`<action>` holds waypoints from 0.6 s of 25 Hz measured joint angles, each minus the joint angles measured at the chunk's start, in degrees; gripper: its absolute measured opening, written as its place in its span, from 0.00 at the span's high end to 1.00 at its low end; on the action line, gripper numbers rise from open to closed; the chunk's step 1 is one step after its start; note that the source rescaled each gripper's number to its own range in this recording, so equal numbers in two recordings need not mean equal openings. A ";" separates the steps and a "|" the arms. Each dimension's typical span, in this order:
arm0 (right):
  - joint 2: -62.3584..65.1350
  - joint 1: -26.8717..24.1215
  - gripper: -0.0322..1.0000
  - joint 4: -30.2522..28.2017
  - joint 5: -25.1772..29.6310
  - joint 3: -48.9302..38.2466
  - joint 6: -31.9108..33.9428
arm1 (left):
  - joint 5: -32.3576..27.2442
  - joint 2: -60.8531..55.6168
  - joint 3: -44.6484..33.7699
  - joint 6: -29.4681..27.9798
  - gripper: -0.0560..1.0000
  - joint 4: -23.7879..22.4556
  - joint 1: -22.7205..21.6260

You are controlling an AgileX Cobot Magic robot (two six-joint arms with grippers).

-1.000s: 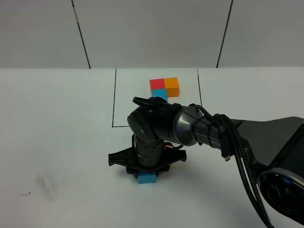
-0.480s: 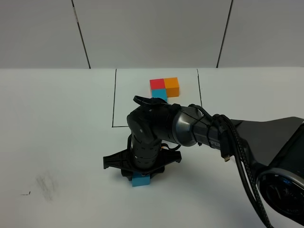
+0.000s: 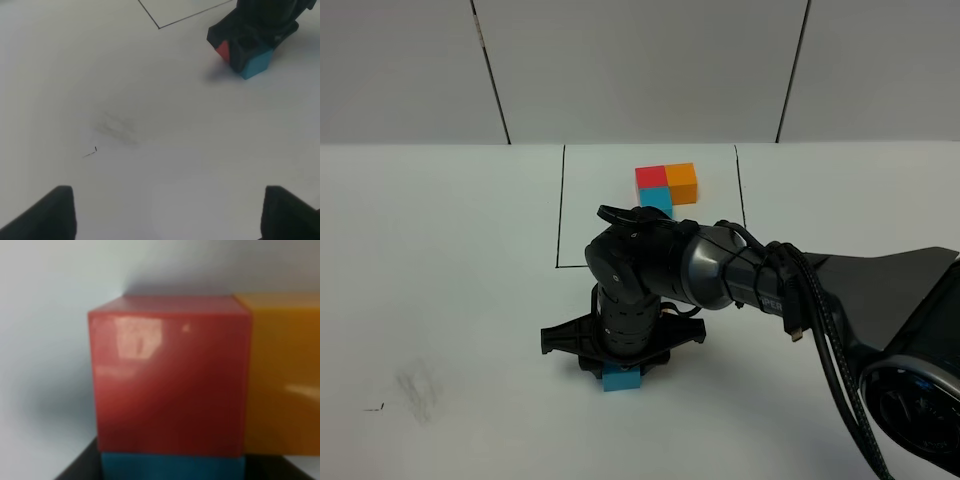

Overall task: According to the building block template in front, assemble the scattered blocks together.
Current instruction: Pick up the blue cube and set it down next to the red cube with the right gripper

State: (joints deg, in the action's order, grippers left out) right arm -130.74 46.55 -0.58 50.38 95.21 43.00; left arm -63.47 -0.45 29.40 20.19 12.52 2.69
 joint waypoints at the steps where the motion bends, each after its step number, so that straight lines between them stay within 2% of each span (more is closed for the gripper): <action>1: 0.00 0.00 0.78 0.00 0.01 0.00 0.00 | 0.00 0.00 0.00 0.00 0.14 0.00 0.00; 15: 0.00 0.00 0.78 0.22 0.46 0.00 -0.93 | 0.00 0.00 0.00 0.00 0.14 -0.25 0.00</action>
State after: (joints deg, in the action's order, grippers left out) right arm -130.74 46.55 -0.37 50.84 95.21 42.06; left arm -63.47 -0.45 29.40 20.19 12.28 2.69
